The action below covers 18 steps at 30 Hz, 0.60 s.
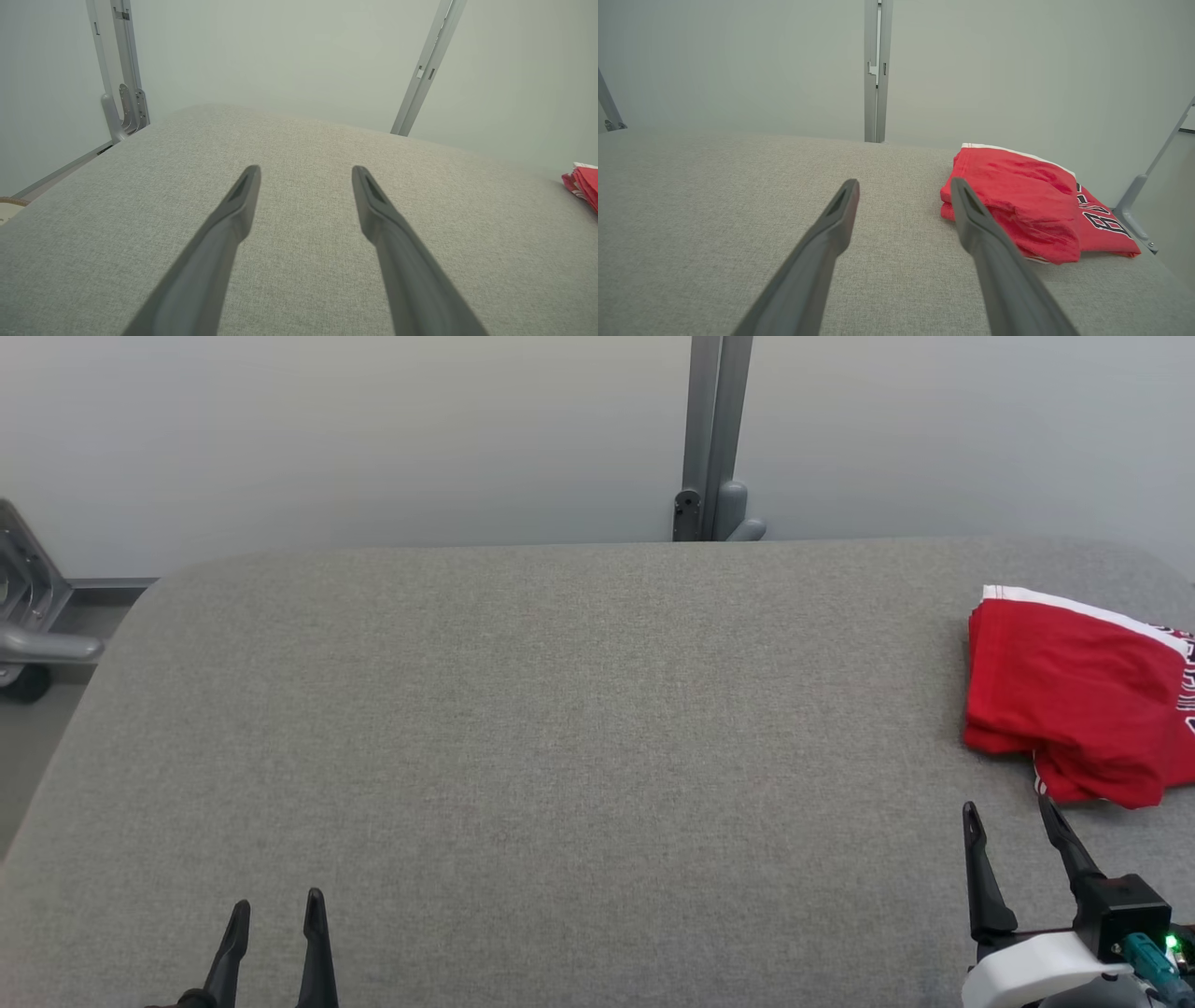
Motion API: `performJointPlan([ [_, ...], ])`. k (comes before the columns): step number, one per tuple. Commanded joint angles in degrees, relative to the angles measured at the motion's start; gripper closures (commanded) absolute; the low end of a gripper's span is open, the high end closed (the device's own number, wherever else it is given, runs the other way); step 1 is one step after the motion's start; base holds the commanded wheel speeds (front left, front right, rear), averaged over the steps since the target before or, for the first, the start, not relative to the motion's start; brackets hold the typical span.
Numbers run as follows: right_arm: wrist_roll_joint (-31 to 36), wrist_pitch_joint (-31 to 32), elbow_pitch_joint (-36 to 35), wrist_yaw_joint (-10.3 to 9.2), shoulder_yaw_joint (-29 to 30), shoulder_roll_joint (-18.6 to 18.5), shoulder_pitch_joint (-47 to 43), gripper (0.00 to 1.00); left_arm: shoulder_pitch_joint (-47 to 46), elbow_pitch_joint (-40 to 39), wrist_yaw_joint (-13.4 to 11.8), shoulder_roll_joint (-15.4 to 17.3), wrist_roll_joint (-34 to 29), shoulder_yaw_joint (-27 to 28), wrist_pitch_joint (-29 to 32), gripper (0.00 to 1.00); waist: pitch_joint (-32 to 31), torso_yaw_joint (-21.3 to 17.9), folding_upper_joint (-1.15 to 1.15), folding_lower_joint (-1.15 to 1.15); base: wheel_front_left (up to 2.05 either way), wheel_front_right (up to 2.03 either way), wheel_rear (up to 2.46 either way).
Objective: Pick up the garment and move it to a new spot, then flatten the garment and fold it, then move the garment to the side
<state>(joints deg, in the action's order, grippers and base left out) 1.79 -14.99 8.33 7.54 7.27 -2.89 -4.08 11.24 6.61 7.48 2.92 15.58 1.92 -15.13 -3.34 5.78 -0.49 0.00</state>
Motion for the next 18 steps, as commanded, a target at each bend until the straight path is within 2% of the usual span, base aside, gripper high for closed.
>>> performJointPlan([
  [1, -0.56, -0.21, -0.34, -0.12, 0.11, -0.08, -1.0, 0.0, 0.69, 0.33, 0.03, 0.03, 0.29, 0.18, 0.03, 0.0, -0.59, 0.49, 0.49, 0.0, 0.0, 0.0, 0.0],
  [18, -0.52, -0.22, 0.06, -0.12, 0.16, -0.05, -1.27, 0.0, -0.89, 1.49, 0.03, 0.52, 0.52, -0.49, 0.03, 0.0, -0.32, -0.83, 0.49, 0.0, 0.0, 0.0, 0.0],
])
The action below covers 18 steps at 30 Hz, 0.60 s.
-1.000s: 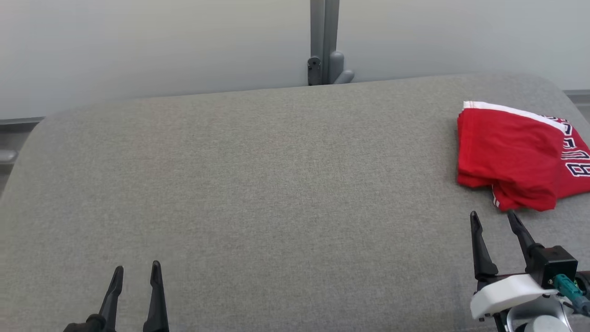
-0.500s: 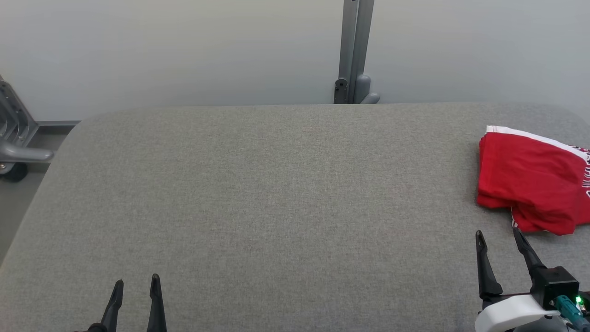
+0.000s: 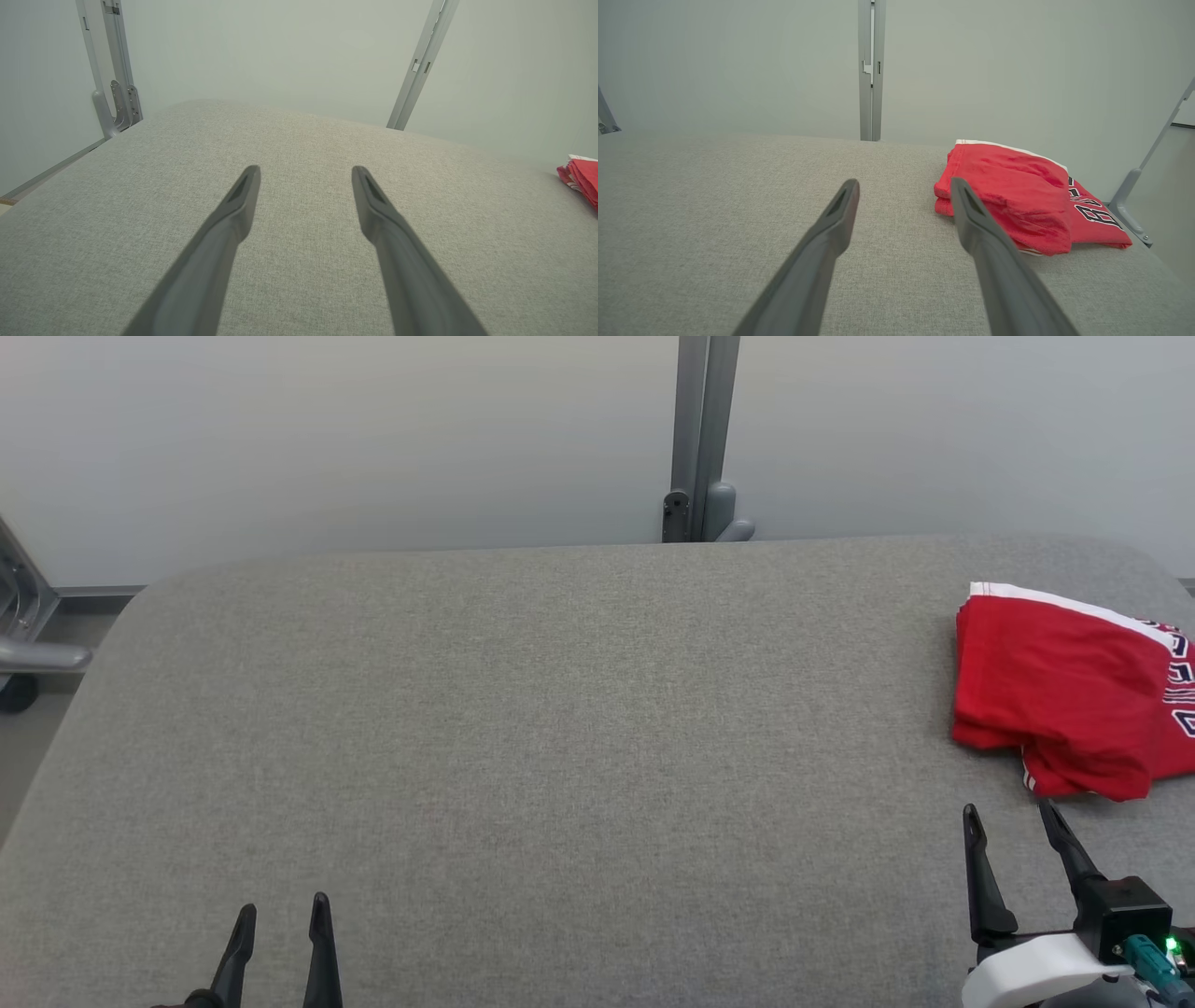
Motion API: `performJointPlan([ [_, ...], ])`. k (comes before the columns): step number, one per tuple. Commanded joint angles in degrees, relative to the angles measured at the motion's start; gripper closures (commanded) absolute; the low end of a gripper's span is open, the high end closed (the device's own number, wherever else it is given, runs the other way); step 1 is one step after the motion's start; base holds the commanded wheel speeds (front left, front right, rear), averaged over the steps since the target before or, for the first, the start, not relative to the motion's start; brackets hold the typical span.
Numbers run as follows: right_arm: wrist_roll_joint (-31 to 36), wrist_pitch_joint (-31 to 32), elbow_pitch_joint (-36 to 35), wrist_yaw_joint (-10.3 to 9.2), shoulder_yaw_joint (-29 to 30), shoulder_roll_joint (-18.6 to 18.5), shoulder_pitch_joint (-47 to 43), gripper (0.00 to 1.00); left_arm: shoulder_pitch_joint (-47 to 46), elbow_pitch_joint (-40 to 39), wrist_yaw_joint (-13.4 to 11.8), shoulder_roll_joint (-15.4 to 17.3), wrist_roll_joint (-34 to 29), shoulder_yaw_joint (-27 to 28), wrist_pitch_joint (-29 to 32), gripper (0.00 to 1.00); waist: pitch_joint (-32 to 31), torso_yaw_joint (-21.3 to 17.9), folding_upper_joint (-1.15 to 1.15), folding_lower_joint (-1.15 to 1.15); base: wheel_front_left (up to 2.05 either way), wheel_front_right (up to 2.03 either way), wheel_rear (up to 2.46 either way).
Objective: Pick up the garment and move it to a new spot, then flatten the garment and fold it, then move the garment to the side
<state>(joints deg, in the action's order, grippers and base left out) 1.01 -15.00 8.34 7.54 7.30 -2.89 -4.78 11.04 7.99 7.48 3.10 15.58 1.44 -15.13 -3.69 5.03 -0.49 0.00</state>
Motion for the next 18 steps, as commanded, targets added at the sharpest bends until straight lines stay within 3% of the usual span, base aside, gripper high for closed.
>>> performJointPlan([
  [1, 0.25, -0.21, 0.08, -0.12, 0.1, -0.04, -0.52, 0.0, -0.72, 0.14, 0.03, 0.34, 0.58, -0.05, 0.03, 0.0, 0.05, -0.21, 0.49, 0.0, 0.0, 0.0, 0.0],
  [18, 1.92, -0.21, 2.21, -0.12, 1.53, -0.05, 0.11, 0.0, -1.21, 0.81, 0.03, 0.7, 1.01, -0.23, 0.03, 0.0, 0.05, -1.93, 0.49, 0.0, 0.0, 0.0, 0.0],
])
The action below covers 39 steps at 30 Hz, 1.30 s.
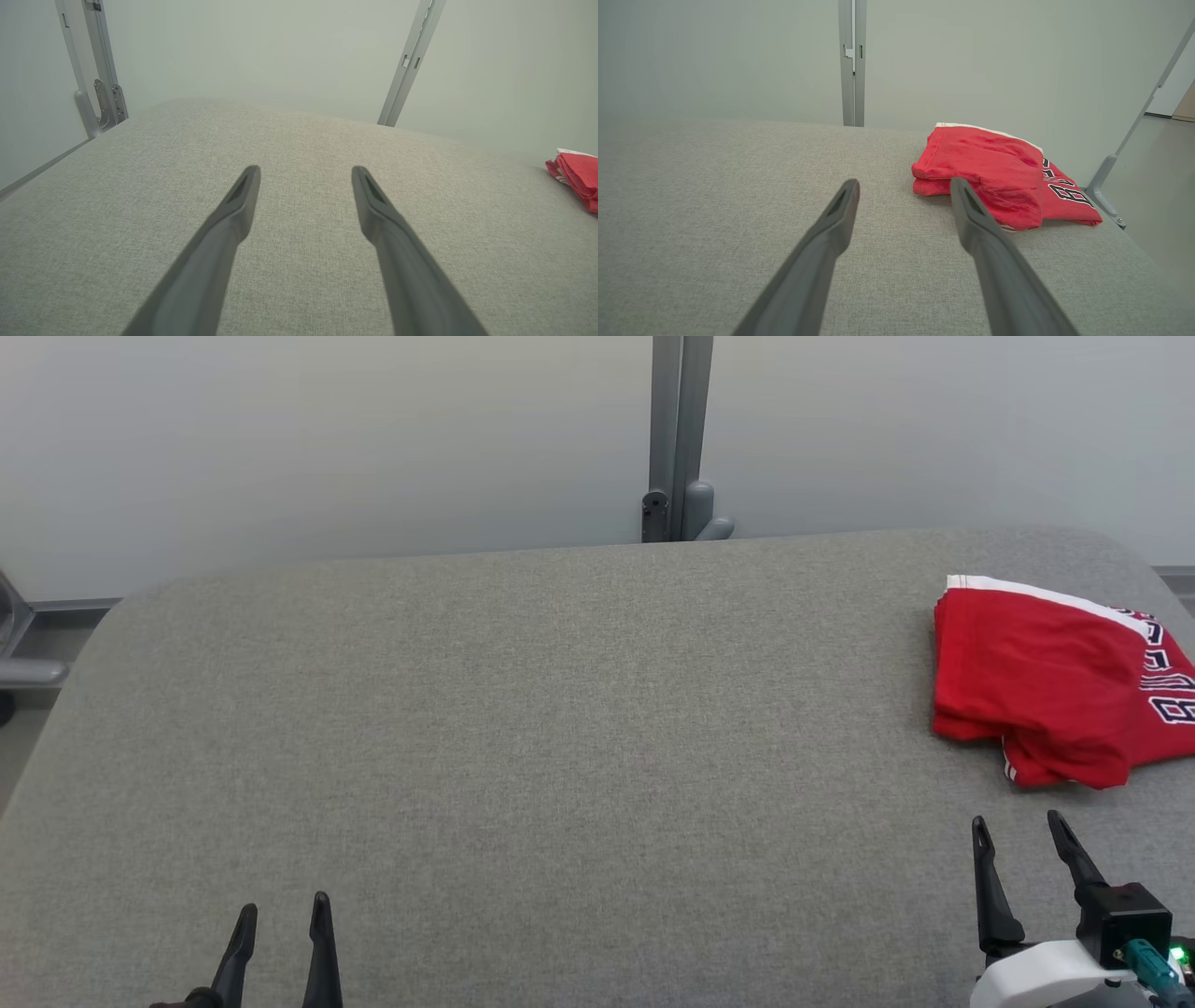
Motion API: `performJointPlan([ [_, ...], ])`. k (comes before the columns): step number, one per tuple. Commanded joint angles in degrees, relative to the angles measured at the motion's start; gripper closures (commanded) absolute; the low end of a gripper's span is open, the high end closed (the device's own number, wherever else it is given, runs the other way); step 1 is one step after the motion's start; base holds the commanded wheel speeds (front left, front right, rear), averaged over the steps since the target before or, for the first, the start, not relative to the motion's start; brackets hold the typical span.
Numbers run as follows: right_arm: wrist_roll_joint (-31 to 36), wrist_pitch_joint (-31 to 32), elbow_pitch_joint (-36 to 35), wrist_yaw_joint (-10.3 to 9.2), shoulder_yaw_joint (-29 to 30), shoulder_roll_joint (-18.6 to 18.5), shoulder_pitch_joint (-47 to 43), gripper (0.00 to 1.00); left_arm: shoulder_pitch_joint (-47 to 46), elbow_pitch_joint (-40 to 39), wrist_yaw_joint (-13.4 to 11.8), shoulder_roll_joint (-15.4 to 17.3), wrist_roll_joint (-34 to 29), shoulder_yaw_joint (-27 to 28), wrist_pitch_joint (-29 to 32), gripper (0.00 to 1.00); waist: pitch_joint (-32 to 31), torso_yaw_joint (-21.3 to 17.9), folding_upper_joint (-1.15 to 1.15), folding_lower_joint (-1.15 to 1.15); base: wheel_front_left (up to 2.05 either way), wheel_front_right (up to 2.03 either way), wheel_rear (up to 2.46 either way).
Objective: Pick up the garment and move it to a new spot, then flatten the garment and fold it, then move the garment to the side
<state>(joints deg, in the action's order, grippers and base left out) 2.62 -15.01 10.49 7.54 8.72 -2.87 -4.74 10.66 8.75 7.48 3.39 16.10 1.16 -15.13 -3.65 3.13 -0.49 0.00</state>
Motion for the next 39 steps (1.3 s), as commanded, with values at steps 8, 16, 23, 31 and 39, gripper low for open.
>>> performJointPlan([
  [8, -2.35, -0.2, 0.36, -0.12, 0.02, -0.07, 0.68, 0.0, -0.54, -0.19, 0.03, 0.24, 0.48, -0.02, 0.03, 0.0, -0.05, -0.48, 0.49, 0.0, 0.0, 0.0, 0.0],
  [16, -2.1, -0.17, 1.61, -0.12, 0.7, -0.07, 1.37, 0.0, -0.93, -0.29, 0.03, 0.07, 0.21, -0.28, 0.03, 0.0, -0.01, -0.48, 0.49, 0.0, 0.0, 0.0, 0.0],
  [23, -1.58, -0.17, 1.54, -0.12, 0.51, -0.08, 1.63, 0.0, -0.97, -0.31, 0.03, -0.04, -0.11, -0.26, 0.03, 0.0, 0.06, -0.4, 0.49, 0.0, 0.0, 0.0, 0.0],
  [31, -1.02, -0.17, 1.69, -0.12, -0.33, -0.09, 1.32, 0.0, -0.98, -0.27, 0.03, -0.13, -0.06, -0.27, 0.03, 0.0, 0.19, -0.14, 0.49, 0.0, 0.0, 0.0, 0.0],
  [39, -1.33, -0.04, 1.56, -0.01, -0.31, 0.02, 1.61, 0.0, -0.51, -0.34, -0.01, -0.22, 0.29, -0.28, 0.0, 0.0, 0.41, -0.29, 0.02, 0.0, 0.0, 0.0, 0.0],
])
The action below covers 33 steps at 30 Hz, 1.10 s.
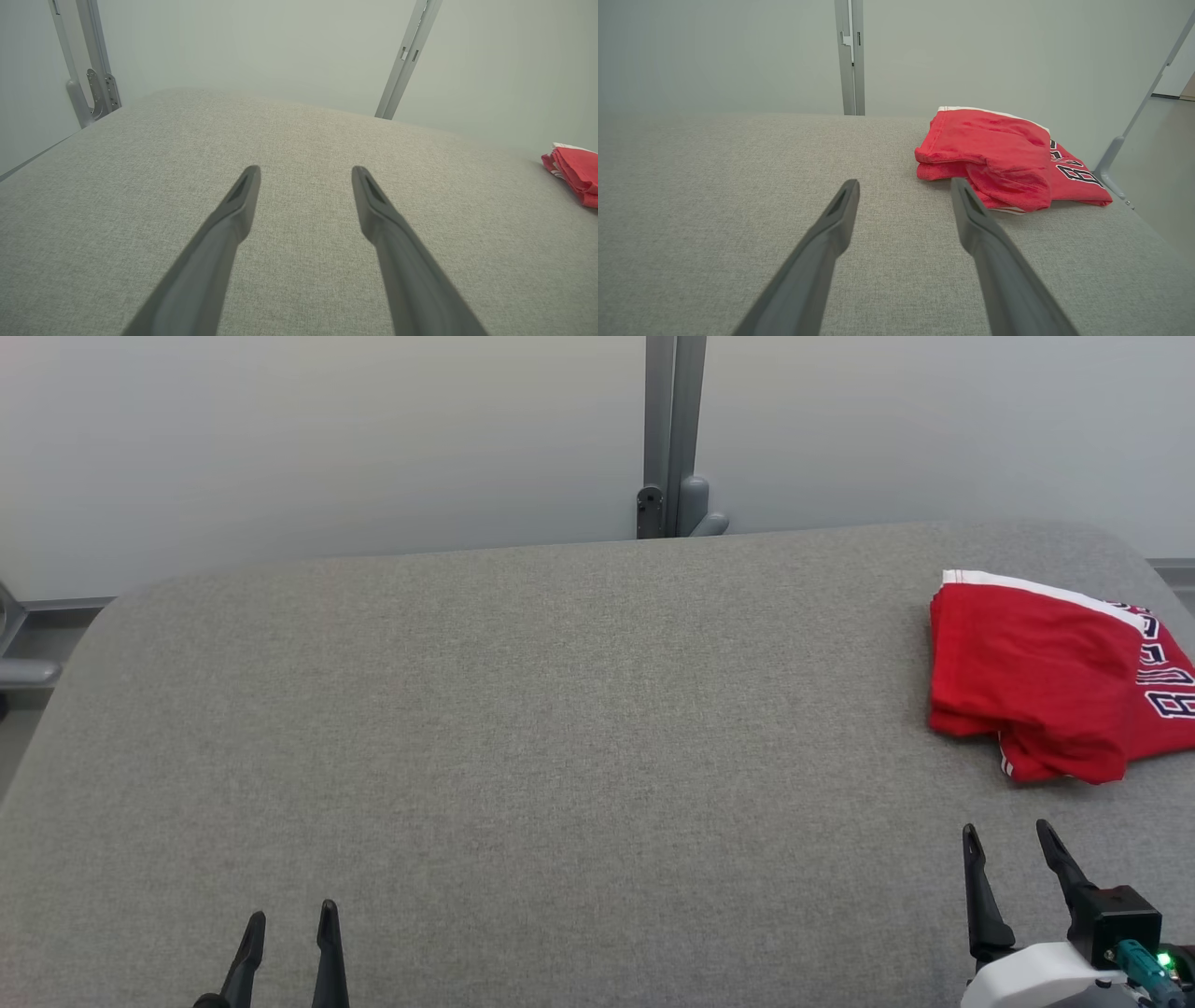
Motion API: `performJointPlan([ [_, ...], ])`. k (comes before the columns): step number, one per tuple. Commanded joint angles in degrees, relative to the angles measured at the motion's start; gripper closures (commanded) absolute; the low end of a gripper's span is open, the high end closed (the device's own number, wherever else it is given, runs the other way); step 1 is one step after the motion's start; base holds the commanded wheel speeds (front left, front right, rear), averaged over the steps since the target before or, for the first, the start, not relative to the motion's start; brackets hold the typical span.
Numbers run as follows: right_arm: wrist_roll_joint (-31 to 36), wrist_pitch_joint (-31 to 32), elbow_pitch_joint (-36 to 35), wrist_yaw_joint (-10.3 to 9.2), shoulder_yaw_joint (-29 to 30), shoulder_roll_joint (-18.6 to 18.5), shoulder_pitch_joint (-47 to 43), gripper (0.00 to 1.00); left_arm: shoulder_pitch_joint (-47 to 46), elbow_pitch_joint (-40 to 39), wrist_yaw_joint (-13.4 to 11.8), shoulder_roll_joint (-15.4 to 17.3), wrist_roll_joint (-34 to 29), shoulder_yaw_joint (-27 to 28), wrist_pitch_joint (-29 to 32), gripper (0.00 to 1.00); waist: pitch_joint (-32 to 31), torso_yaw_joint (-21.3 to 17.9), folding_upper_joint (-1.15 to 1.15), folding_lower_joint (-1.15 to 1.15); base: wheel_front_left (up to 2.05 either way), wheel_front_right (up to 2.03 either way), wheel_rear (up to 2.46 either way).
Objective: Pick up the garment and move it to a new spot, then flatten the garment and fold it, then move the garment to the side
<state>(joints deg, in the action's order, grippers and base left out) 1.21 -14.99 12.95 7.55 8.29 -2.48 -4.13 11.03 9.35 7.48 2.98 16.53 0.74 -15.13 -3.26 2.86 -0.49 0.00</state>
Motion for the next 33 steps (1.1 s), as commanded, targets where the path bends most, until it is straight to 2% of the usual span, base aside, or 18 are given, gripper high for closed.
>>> performJointPlan([
  [1, 0.09, -0.07, -0.91, -0.02, 0.13, -0.38, 1.05, 0.0, -0.95, -0.95, -0.01, 0.19, -0.16, 0.14, 0.0, 0.0, 0.06, -0.05, 0.03, 0.0, 0.0, 0.0, 0.0],
  [4, 0.22, -0.07, -1.01, -0.02, 0.06, -0.39, 1.2, 0.0, -1.12, -0.96, -0.01, 0.18, -0.24, 0.09, 0.0, 0.0, 0.15, -0.12, 0.04, 0.0, 0.0, 0.0, 0.0],
  [5, -0.02, 0.0, 0.17, 0.0, -0.01, 0.02, 0.03, 1.0, 0.0, 0.13, 0.0, -0.01, 0.02, -0.03, 0.0, 1.0, 0.15, -0.12, 0.0, 0.0, 0.0, 0.0, 0.0],
  [10, -1.04, 0.5, 2.75, 0.0, 0.24, 0.6, -0.33, 1.0, 0.12, 2.28, -0.01, -0.28, 1.17, -0.32, 0.19, 1.0, 0.19, -0.14, 0.0, 0.0, 0.0, 0.0, 0.0],
  [33, -28.18, 6.51, 1.73, -0.02, -0.52, 0.25, 2.55, 1.0, -4.94, 2.91, -0.01, 0.7, 23.94, 0.32, 5.54, 1.0, 0.79, -0.65, 0.09, 0.0, 0.0, 0.0, 0.0],
])
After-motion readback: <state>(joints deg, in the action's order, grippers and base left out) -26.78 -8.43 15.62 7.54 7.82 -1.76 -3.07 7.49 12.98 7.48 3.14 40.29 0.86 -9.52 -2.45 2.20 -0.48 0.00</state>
